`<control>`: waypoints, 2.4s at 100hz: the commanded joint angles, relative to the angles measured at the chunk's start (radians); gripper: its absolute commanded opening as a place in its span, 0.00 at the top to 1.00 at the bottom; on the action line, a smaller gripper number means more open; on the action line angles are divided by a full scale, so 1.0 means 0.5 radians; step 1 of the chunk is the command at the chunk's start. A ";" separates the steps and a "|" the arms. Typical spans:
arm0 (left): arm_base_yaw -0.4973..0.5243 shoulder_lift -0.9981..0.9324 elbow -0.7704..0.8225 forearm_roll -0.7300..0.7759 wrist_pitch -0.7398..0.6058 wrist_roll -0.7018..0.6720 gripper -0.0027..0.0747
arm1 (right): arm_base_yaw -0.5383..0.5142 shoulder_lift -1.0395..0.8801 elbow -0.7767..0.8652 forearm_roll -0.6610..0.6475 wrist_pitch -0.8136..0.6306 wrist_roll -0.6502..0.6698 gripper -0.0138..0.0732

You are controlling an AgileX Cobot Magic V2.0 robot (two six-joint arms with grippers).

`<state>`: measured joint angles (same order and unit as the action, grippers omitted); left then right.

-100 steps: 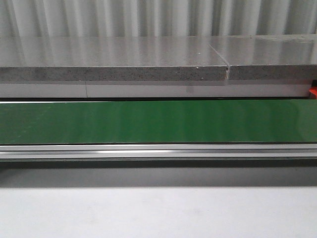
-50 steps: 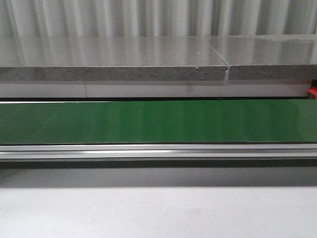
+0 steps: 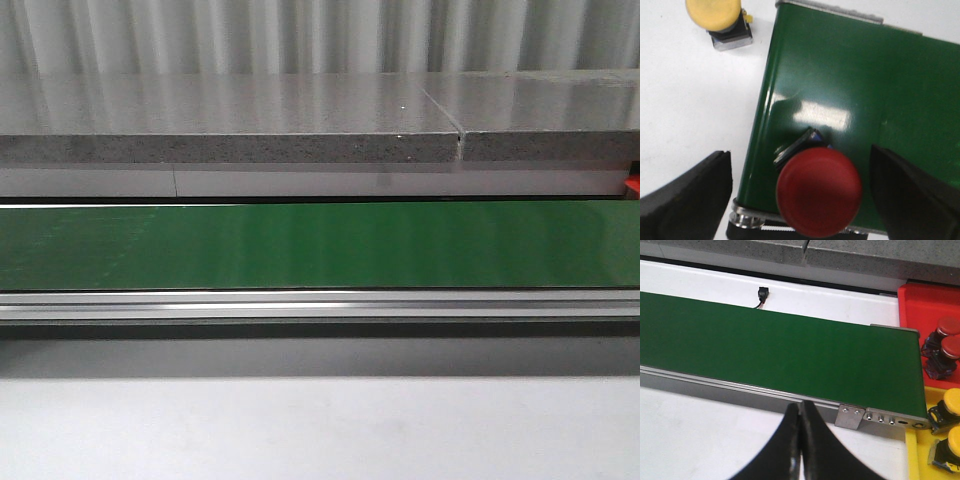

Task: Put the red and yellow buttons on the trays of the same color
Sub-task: 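Carry the red button to the belt, release, then approach yellow buttons, then grasp a yellow push-button with the left gripper and lift it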

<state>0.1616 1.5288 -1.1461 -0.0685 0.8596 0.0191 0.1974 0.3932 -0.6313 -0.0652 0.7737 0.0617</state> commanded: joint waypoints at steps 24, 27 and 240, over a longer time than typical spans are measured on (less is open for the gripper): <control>0.009 -0.093 -0.242 -0.318 -0.301 -0.038 0.25 | -0.003 0.006 -0.045 -0.004 -0.139 -0.010 0.92; 0.025 -0.089 -0.259 -0.327 -0.297 -0.071 0.25 | -0.003 0.006 -0.045 -0.004 -0.139 -0.010 0.92; 0.393 0.534 -1.067 -0.407 0.430 -0.134 0.89 | -0.003 0.006 -0.045 -0.004 -0.143 -0.010 0.92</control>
<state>0.3744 1.9089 -1.6695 -0.2604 1.0836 -0.0958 0.1974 0.3932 -0.6313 -0.0652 0.7737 0.0617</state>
